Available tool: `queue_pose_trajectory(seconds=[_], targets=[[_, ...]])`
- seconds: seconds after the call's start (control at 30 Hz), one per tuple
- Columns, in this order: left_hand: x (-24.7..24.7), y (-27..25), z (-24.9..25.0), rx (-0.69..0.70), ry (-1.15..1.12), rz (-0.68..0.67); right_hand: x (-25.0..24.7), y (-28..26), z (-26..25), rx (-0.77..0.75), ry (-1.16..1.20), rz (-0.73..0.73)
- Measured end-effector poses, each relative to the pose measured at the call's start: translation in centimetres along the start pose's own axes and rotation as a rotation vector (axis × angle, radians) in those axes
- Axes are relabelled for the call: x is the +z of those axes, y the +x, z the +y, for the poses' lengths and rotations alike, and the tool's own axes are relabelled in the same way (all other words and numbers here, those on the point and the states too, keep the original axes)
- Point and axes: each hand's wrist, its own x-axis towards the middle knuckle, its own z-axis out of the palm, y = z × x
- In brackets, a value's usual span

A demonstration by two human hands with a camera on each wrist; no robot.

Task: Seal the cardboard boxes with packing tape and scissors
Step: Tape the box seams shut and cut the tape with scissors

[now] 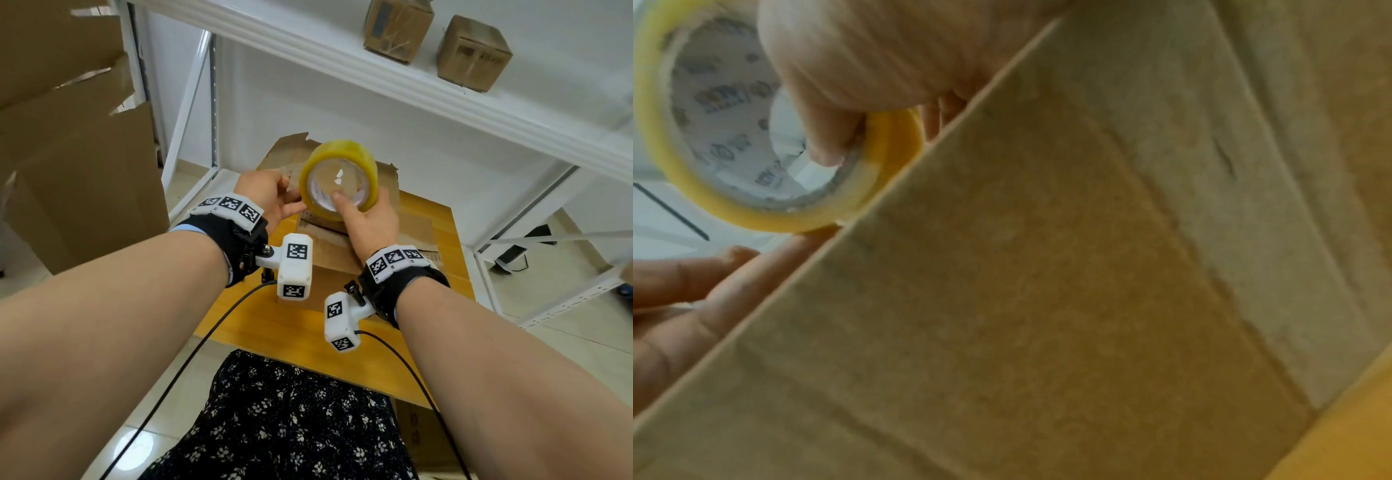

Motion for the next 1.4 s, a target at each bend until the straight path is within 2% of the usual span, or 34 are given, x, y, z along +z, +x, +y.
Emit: queue_pose_trajectory(seconds=[0.13,0.23,0.4,0.53,0.67,0.87,1.07,1.2,1.4], targets=[[-0.1,0.0,-0.2,-0.019,-0.089,-0.019,0.1,-0.3,-0.5,0.02,0.032,-0.111],[-0.4,-0.2,0.1,-0.031,-0.062,-0.03,0.1,-0.2,-0.6,0.004,0.025,-0.131],[-0.9,-0.7,0.2,-0.024,0.255,0.031,0.4,-0.1,-0.2,0.03,0.049,-0.059],[-1.2,-0.8,-0.1,0.057,0.458,0.036,0.8,0.2,0.2,0.109,0.096,-0.022],[-1.3,-0.7,0.0,0.088,0.438,0.068,0.8,0.2,0.0,0.156,0.18,0.047],[-2.0,-0.3,-0.6,0.078,0.502,0.068,0.5,-0.1,-0.4,0.117,0.216,0.09],[-3.2,1.0,-0.7,0.036,0.575,0.176,0.1,0.0,0.1,0.057,0.205,0.169],[-5.2,2.2,-0.6,0.099,0.732,0.14,0.1,0.3,0.1,0.081,0.161,0.139],[-5.5,2.8,-3.3,0.136,0.759,0.16,0.3,0.5,0.3,0.132,0.175,0.164]])
